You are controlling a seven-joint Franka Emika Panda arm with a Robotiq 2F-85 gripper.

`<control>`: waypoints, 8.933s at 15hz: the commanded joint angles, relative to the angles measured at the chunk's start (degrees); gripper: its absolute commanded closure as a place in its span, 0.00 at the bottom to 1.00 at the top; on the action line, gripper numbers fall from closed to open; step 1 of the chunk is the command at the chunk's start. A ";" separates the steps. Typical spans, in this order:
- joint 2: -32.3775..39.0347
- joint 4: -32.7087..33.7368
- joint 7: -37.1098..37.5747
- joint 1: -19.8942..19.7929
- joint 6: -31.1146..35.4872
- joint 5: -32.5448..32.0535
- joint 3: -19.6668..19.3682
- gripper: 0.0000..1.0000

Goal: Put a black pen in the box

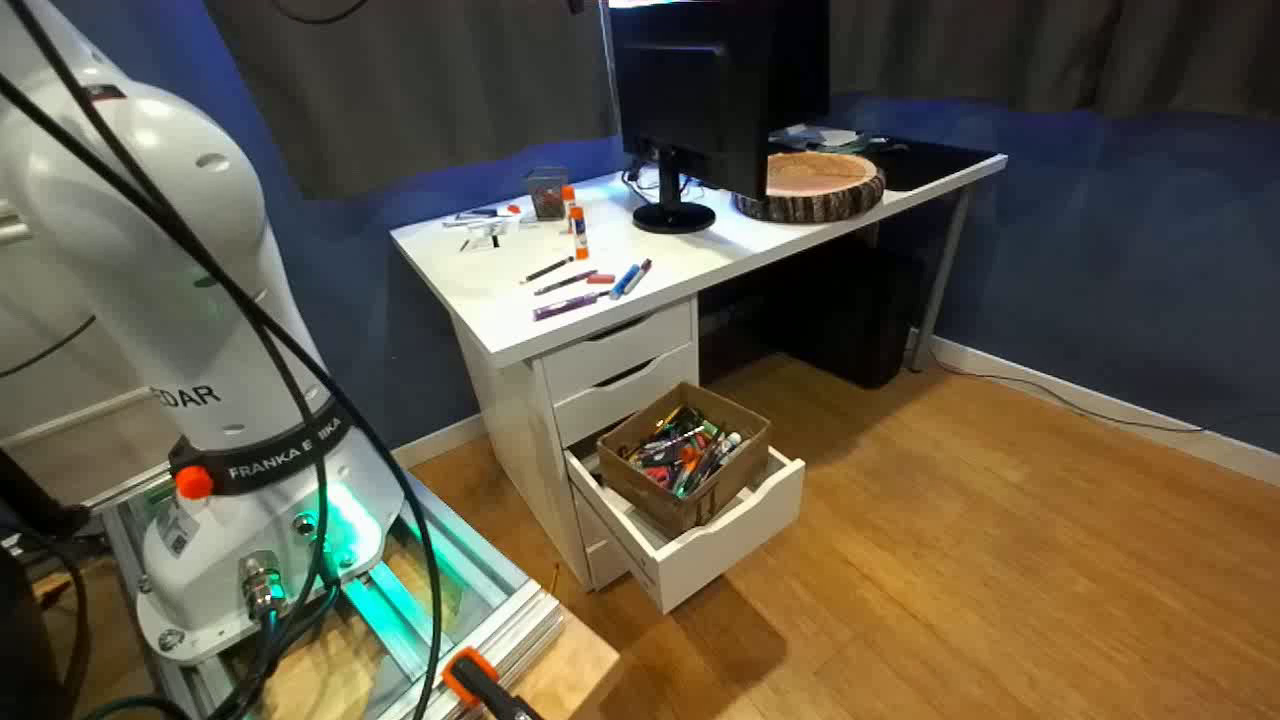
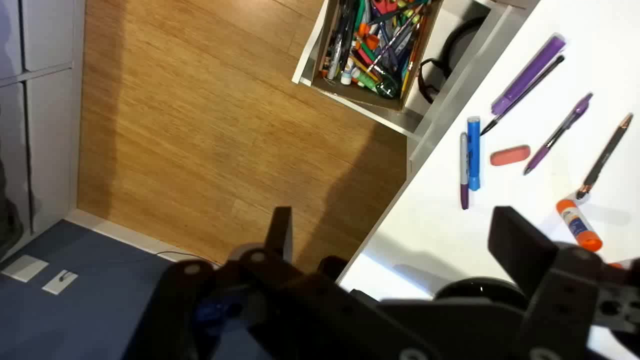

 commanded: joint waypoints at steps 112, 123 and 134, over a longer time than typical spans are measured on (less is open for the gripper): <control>58.96 14.56 49.49 32.76 39.13 6.26 -5.41 0.97; 35.70 -3.73 50.18 24.17 33.30 3.22 -5.18 0.97; 23.51 -18.61 43.75 5.37 34.10 -1.49 -5.23 0.97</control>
